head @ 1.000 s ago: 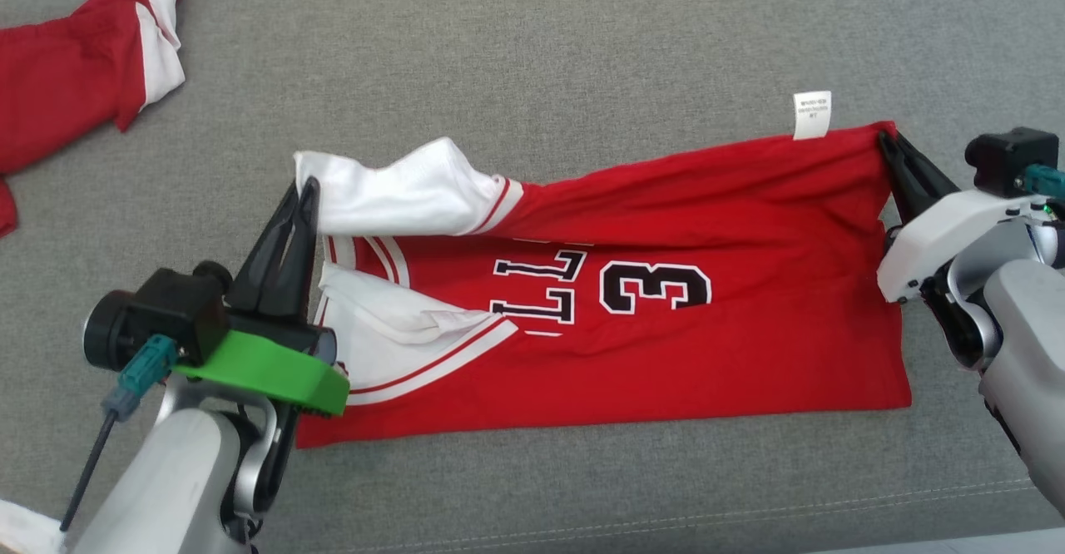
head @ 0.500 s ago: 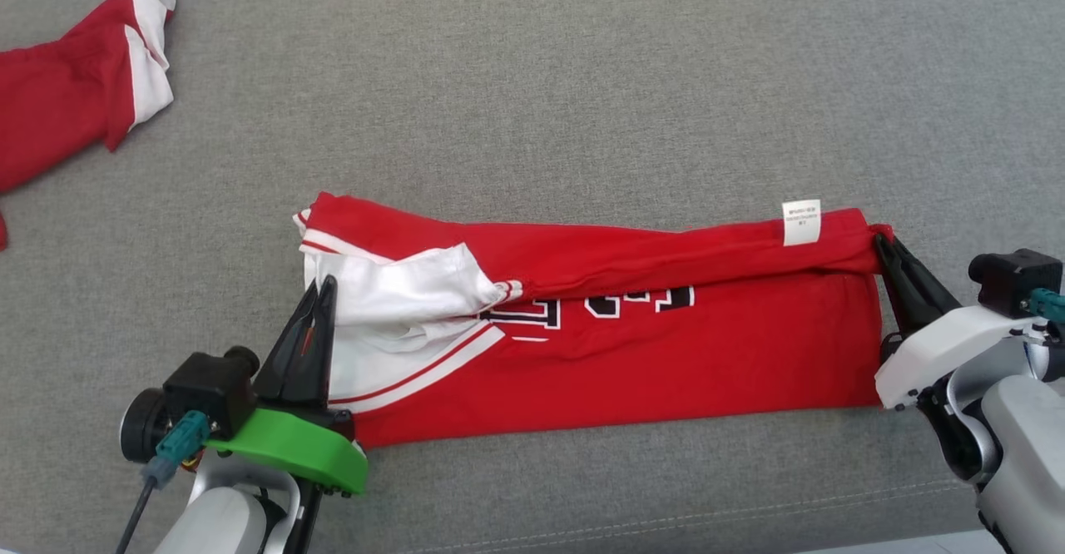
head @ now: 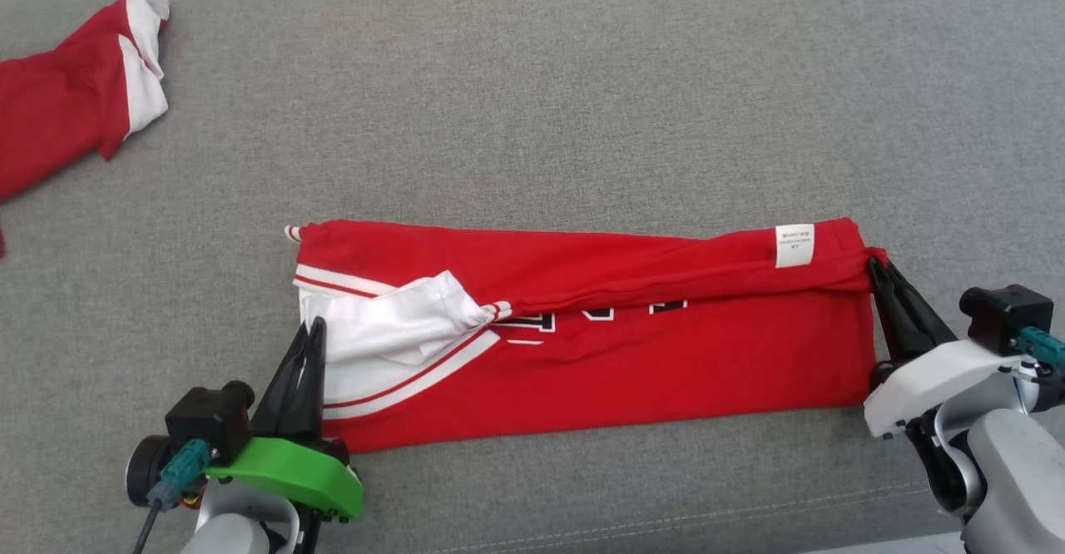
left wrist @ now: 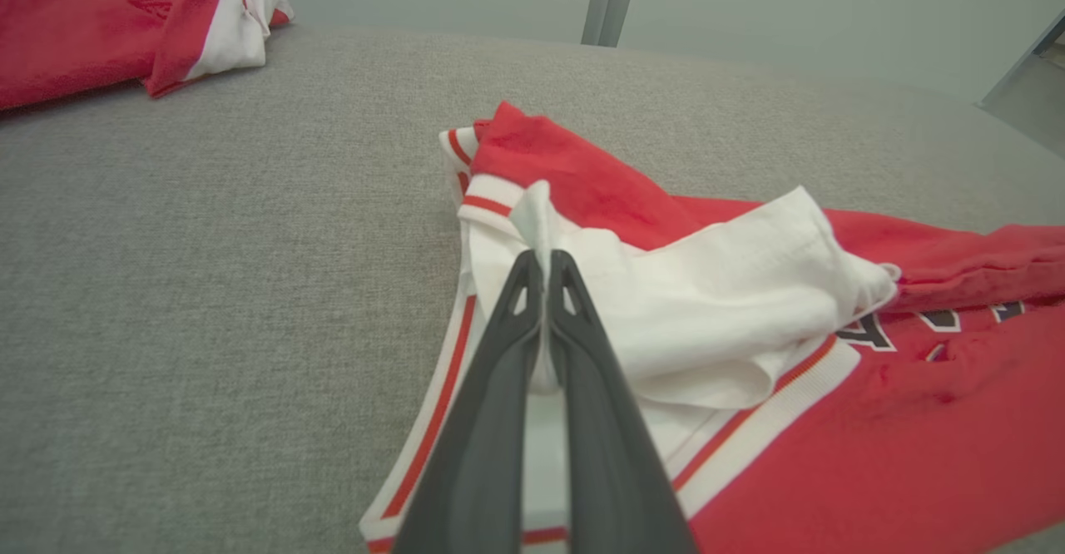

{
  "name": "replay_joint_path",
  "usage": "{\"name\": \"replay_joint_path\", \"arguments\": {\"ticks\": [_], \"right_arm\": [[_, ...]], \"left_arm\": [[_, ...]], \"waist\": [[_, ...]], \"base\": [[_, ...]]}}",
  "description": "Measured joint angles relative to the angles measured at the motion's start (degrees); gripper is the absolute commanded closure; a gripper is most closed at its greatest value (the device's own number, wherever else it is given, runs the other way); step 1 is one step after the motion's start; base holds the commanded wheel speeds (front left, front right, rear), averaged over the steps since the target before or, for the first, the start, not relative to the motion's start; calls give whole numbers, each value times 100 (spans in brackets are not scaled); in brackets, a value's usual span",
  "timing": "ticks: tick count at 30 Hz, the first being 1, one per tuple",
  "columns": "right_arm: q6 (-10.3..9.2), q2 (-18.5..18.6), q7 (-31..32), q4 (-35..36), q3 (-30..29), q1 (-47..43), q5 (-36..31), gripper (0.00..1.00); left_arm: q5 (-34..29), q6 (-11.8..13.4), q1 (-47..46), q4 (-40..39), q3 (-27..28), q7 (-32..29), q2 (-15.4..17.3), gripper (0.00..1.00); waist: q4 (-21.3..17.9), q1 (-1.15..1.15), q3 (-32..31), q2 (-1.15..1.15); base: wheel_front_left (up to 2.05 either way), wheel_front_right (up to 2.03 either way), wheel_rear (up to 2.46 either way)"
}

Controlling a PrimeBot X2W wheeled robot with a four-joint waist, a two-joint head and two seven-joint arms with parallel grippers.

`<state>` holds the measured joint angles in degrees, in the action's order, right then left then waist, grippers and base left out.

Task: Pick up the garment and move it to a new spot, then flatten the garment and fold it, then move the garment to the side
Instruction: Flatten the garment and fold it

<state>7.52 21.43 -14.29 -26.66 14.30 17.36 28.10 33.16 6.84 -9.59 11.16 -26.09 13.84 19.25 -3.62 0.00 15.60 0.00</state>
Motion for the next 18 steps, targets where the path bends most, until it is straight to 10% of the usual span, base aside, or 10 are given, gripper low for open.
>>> {"name": "replay_joint_path", "arguments": {"ticks": [6, 8, 9, 10, 18], "right_arm": [[0, -130, -45, 231, -194, -343, -172, 89], [0, -189, -53, 264, -250, -443, -208, 64], [0, -214, -54, 281, -266, -495, -220, 29], [0, -245, -65, 304, -300, -555, -226, 0], [0, -460, -71, 625, -713, -1057, -321, 0]], "left_arm": [[9, -26, 213, 46, 96, 86, -47, 100], [2, -26, 259, 58, 121, 88, -64, 28], [1, -26, 286, 59, 138, 92, -80, 0], [1, -25, 320, 54, 157, 93, -102, 0], [-12, 56, 713, -360, 530, 112, -197, 0]], "waist": [[-2, 0, -70, 0], [-13, 0, -94, 0], [-18, 0, -107, 0], [-22, 0, -122, 0], [-67, 0, -253, 0]], "base": [[0, 0, 0], [0, 0, 0], [0, 0, 0], [0, 0, 0], [0, 0, 0]]}}
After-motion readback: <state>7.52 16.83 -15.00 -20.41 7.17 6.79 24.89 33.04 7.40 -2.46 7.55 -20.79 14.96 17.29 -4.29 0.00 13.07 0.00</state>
